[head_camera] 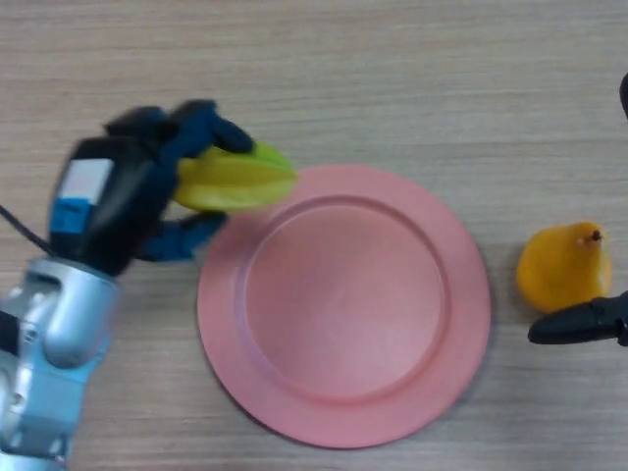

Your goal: Pick up the yellow starfruit and place it on the plate

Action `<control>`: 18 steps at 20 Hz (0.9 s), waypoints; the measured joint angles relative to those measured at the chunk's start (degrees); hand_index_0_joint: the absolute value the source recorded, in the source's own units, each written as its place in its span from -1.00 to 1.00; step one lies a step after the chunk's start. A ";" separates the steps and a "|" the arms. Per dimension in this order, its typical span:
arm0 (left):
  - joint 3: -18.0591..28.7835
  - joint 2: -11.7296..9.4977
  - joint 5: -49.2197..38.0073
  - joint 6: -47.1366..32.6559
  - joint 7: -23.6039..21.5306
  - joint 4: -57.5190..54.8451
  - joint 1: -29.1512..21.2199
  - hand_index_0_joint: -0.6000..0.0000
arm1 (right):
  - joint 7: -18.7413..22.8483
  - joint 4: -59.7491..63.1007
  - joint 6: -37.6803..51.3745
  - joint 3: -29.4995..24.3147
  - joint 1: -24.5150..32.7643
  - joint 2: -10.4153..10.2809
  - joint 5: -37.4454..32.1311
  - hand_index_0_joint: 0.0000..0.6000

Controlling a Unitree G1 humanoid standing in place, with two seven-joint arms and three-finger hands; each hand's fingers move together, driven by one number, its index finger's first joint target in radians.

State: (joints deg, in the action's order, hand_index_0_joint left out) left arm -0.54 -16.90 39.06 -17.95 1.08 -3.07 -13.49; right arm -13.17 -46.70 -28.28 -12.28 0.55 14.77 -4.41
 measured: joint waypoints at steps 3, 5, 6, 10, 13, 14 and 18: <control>-3.87 1.73 0.58 -0.02 4.26 1.89 2.28 -1.00 | 0.02 1.36 0.00 0.58 0.20 0.16 0.17 -1.00; -4.25 2.29 0.78 -0.07 5.90 3.90 2.23 -1.00 | 0.02 1.37 0.00 1.45 0.29 0.17 0.23 -1.00; -4.40 2.29 1.56 -0.17 6.08 5.18 1.90 -1.00 | 0.01 1.37 0.00 1.86 0.35 0.17 0.62 -1.00; -4.56 1.04 8.90 -9.23 10.98 9.73 -1.85 -1.00 | -0.20 1.31 0.00 2.14 0.53 0.18 2.32 -1.00; -4.51 3.12 0.64 -2.96 16.36 6.94 -1.09 0.00 | -0.92 1.31 0.01 2.13 -0.09 0.17 2.44 -1.00; -4.49 2.98 0.64 -2.91 16.36 6.84 -1.00 0.33 | -0.92 1.31 0.01 2.14 -0.07 0.17 2.44 -1.00; -3.87 2.81 -2.16 -0.58 10.78 1.27 -0.51 1.00 | -0.93 1.32 0.01 2.17 0.32 0.17 2.62 -1.00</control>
State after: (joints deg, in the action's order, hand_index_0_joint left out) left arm -4.42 -14.09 36.90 -18.54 11.86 -1.80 -13.99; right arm -14.09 -45.38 -28.27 -10.11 0.87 14.94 -1.79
